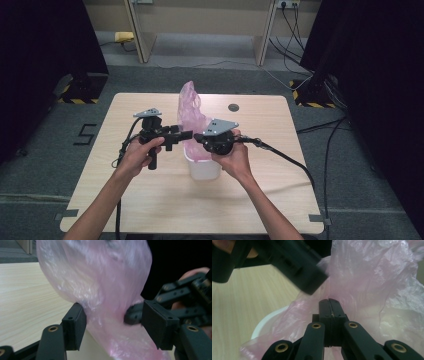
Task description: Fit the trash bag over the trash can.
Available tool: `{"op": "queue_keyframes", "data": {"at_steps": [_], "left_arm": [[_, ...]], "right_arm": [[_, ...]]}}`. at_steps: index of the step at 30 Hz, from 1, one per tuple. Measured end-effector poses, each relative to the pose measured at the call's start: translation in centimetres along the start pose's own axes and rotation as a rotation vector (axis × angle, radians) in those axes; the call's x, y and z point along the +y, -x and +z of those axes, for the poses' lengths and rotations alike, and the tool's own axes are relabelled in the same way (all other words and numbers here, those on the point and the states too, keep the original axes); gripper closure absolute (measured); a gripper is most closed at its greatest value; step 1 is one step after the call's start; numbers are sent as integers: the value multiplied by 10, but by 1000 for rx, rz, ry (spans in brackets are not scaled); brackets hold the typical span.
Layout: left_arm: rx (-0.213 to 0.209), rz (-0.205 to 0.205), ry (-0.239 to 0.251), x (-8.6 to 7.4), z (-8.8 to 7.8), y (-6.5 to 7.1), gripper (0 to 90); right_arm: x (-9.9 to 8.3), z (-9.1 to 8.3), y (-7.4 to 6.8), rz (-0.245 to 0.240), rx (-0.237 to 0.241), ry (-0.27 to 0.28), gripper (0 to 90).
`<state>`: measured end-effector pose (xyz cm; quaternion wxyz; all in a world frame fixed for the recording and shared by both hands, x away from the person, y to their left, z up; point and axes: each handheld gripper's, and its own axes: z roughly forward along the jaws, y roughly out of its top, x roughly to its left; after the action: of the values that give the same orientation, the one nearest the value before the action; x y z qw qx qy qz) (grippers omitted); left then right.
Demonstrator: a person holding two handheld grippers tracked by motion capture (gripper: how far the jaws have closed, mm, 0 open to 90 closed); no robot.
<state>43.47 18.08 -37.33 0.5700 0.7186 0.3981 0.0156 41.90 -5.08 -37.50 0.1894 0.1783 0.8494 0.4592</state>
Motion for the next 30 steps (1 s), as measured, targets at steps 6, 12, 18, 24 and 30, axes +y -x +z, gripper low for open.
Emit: {"op": "queue_keyframes", "data": {"at_steps": [6,12,18,24,30], "left_arm": [[53,97,1,1,11,4,640],[89,167,41,-1,6,5,772],[87,181,66,-2,-1,5,774],[83,175,78,-1,-3,4,772],[79,188,72,-2,-1,7,770]], "right_arm": [[-3,1,-3,-3,28,-22,872],[-7,-28,9,84,-24,-14,641],[-11,-69,24,144,-104,13,531],[-33,-75,38,250,-71,-24,499],[-38,-60,32,211,11,-45,778]]}}
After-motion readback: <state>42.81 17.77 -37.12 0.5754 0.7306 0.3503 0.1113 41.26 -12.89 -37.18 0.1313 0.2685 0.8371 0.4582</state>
